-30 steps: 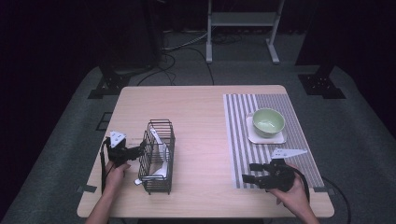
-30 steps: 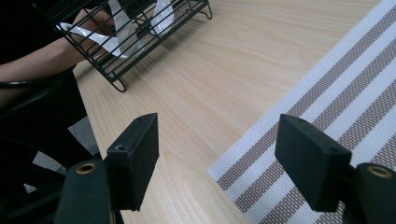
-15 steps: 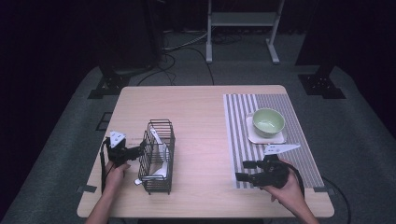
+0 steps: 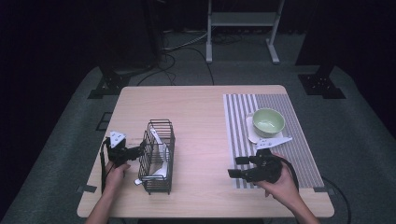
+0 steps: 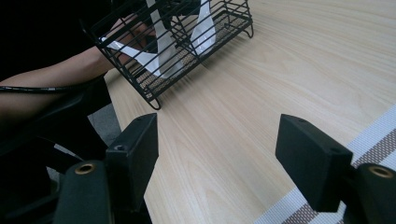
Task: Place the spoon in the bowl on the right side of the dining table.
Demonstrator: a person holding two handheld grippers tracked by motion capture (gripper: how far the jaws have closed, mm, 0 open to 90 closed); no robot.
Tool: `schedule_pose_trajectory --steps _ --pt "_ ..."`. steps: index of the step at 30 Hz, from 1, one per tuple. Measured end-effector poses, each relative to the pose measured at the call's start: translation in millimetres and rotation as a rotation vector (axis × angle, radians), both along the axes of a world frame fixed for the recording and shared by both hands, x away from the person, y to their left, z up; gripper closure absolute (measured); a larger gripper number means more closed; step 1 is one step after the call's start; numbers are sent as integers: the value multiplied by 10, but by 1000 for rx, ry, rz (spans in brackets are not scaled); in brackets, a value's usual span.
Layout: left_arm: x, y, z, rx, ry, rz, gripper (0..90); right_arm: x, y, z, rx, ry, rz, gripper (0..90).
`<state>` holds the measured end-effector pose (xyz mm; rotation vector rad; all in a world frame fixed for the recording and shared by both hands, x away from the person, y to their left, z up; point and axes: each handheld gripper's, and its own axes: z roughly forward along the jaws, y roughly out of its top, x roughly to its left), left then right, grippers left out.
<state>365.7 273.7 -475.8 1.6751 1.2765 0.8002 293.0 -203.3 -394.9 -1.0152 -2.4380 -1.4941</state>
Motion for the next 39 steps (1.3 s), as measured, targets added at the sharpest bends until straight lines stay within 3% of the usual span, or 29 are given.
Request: schedule_pose_trajectory --steps 39 --pt "0 -6 -1 5 -5 -3 16 154 529 300 -15 22 103 291"
